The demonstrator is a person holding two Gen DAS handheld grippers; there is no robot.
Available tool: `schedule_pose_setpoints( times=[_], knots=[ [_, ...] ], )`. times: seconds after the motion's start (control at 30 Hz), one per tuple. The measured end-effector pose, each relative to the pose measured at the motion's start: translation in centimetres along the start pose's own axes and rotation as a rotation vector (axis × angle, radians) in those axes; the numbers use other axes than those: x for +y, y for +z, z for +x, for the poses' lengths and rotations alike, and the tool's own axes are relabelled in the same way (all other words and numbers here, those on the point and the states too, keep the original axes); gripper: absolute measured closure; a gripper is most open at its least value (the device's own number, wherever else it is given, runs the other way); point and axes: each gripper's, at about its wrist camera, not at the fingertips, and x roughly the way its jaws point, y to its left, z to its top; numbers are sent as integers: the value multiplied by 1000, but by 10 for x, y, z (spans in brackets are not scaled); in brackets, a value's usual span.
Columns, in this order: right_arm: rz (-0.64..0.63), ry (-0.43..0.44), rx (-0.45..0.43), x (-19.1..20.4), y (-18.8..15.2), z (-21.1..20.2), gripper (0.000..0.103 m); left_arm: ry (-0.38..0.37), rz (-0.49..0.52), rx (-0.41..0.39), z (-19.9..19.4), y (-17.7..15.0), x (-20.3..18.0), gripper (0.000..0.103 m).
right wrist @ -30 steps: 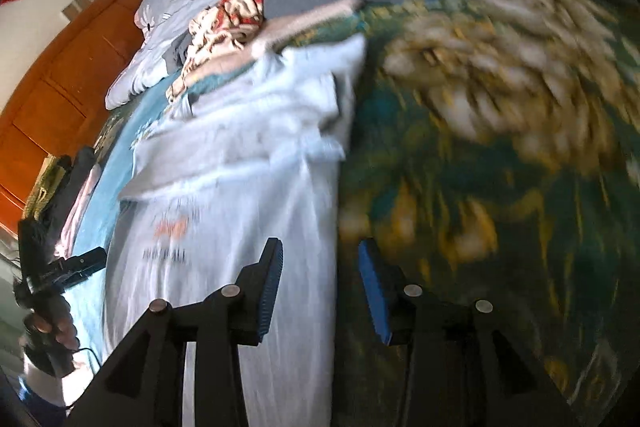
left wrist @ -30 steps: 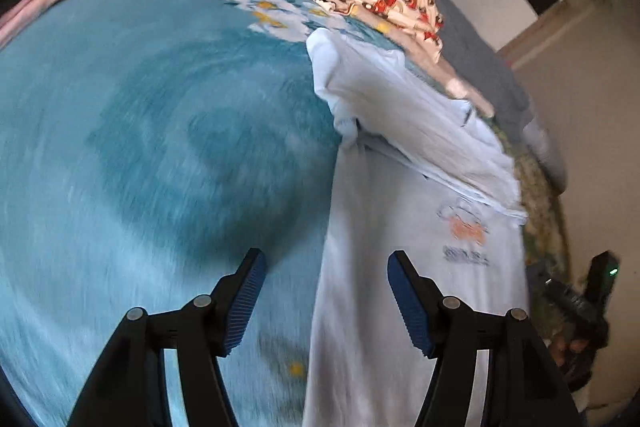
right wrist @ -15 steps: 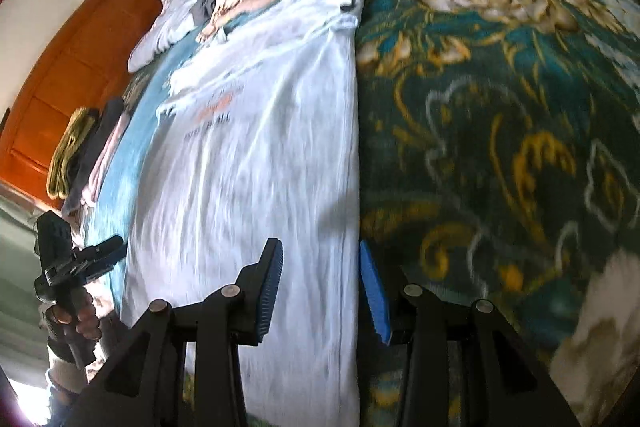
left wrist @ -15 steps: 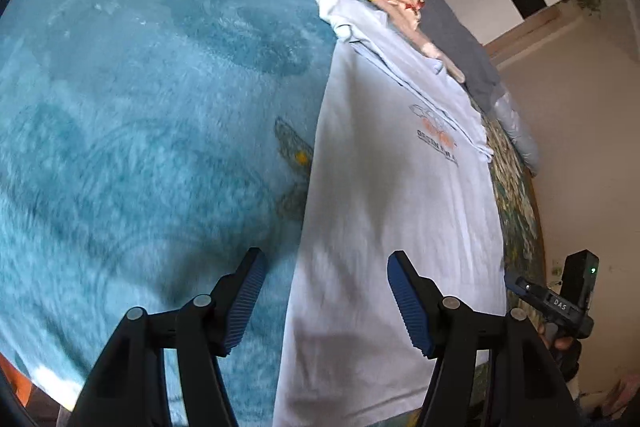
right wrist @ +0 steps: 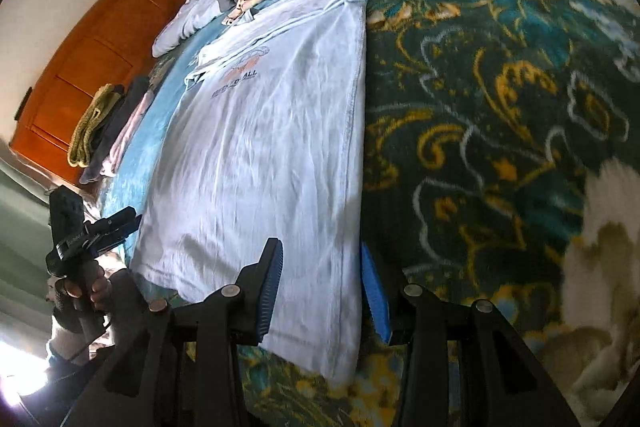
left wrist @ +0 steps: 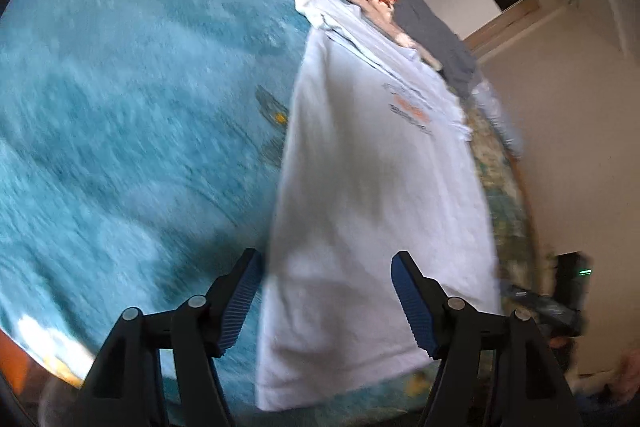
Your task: Fold clothes
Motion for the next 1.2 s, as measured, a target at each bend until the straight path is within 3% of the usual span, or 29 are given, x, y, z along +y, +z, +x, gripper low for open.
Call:
schedule_pose_setpoints(
  times=[0.1,0.17,0.23,0.33,0.37,0.6,0.87,1.03,1.2],
  knots=[
    [38,68,0,-6,-5,1,62,-38,-27,2,-3,-3,6,36],
    [61,124,-1,-8,-6,3,66,-44,-42,11,-2,-3,8,47],
    [78,181,9,-8,-6,7,78,-41,-61,23,-1,-4,12,57],
    [91,192,29,-7,-5,15,85,0,-97,41,-4,-7,20,72],
    [102,192,30,-10,-5,14,90,21,-103,38,-6,-8,22,82],
    [161,232,46,-25,-12,12,90,94,-47,52,-5,-11,17,83],
    [193,308,43,-28,-12,17,90,-39,-196,71,1,-5,38,85],
    [181,314,58,-19,-7,25,90,2,-131,87,4,-5,24,85],
    [188,319,88,-24,-13,20,90,-36,-125,141,5,-18,24,86]
  ],
)
